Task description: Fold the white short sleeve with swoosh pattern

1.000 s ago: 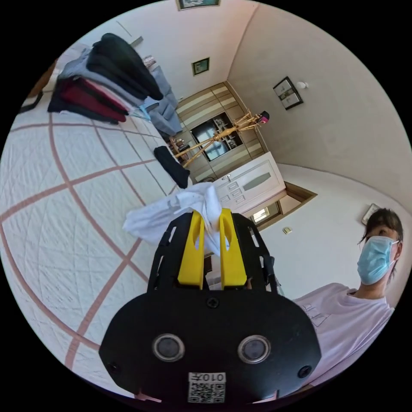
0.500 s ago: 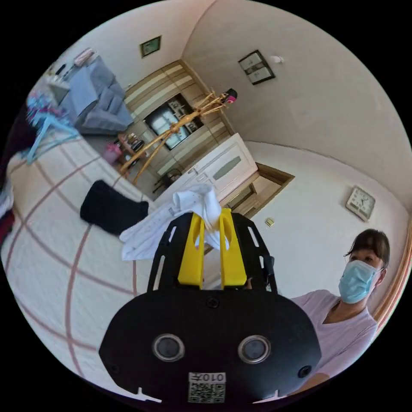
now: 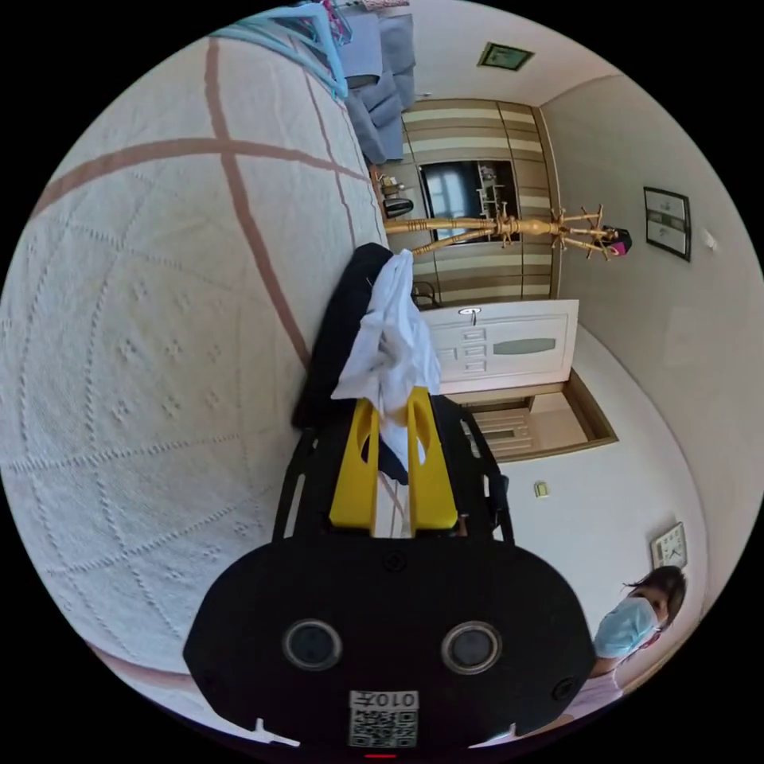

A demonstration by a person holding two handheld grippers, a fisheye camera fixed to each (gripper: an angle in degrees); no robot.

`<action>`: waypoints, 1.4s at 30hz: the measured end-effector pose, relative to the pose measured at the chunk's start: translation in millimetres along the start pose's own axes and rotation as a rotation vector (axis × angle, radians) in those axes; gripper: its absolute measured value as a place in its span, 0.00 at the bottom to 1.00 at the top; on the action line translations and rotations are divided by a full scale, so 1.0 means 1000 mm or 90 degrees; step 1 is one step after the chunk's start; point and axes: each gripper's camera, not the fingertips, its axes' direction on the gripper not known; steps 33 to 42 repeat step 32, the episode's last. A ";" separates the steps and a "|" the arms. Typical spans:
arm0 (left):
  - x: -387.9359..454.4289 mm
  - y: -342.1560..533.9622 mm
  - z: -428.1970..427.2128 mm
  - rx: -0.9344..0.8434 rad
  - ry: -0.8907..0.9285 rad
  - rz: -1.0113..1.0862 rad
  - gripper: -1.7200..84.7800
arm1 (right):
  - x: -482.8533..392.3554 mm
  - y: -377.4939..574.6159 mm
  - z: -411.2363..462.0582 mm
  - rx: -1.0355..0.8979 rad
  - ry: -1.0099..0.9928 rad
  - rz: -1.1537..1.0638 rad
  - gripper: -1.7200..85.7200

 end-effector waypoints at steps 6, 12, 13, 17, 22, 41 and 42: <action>0.018 0.026 0.031 -0.008 -0.077 0.036 0.12 | -0.014 0.009 0.032 -0.003 0.061 0.007 0.08; 0.094 0.149 0.019 0.024 -0.251 0.266 0.08 | -0.053 0.111 0.033 0.048 0.193 -0.041 0.08; 0.105 0.171 0.016 0.032 -0.269 0.305 0.08 | -0.065 0.149 0.033 0.055 0.228 -0.057 0.07; 0.162 0.344 -0.012 0.113 -0.445 0.530 0.04 | -0.102 0.278 0.054 0.064 0.348 -0.109 0.06; 0.200 0.494 -0.032 0.171 -0.697 0.598 0.02 | -0.153 0.438 0.128 0.014 0.536 -0.209 0.05; 0.284 0.678 -0.071 0.547 -0.896 0.771 0.02 | -0.256 0.590 0.196 0.169 0.595 -0.487 0.06; 0.284 0.678 -0.071 0.547 -0.896 0.771 0.02 | -0.256 0.590 0.196 0.169 0.595 -0.487 0.06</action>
